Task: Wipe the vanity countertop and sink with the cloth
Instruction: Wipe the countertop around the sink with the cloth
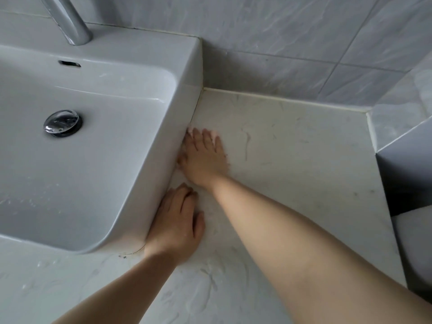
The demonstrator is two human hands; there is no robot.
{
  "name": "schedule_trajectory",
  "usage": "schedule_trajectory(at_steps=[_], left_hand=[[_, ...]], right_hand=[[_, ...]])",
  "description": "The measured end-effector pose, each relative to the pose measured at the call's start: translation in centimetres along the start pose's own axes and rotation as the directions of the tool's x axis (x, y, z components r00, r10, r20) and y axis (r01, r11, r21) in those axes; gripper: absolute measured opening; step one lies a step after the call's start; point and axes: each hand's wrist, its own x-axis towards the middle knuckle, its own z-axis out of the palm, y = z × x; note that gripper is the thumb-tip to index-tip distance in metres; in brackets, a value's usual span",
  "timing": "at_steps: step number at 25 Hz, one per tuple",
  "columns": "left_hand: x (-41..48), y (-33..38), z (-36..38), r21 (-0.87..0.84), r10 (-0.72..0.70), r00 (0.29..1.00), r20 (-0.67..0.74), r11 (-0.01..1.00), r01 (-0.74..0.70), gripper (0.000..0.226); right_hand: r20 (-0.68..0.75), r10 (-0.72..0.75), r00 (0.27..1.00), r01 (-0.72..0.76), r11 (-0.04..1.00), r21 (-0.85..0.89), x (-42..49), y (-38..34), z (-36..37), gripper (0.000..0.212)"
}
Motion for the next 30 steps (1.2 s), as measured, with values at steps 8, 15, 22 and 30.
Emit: schedule_trajectory(at_steps=[8,15,22,30], left_hand=[[-0.1,0.1,0.2,0.016,0.006,0.999,-0.047,1.000,-0.006,0.045],[-0.2,0.1,0.3,0.048,-0.034,0.999,-0.009,0.998,0.035,0.056],[0.1,0.1,0.2,0.094,-0.006,1.000,0.025,0.996,0.004,0.052],[0.2,-0.1,0.4,0.093,-0.002,1.000,0.028,0.996,-0.001,0.053]], right_hand=[[-0.173,0.277,0.945,-0.303,0.942,-0.147,-9.4,16.4,-2.9,0.071],[-0.109,0.086,0.990,-0.094,0.993,-0.069,-5.3,4.4,0.6,0.058],[-0.228,0.162,0.960,-0.196,0.971,-0.135,-9.3,13.9,-1.4,0.055],[-0.330,0.413,0.849,-0.447,0.894,-0.030,-12.1,12.4,-0.2,0.060]])
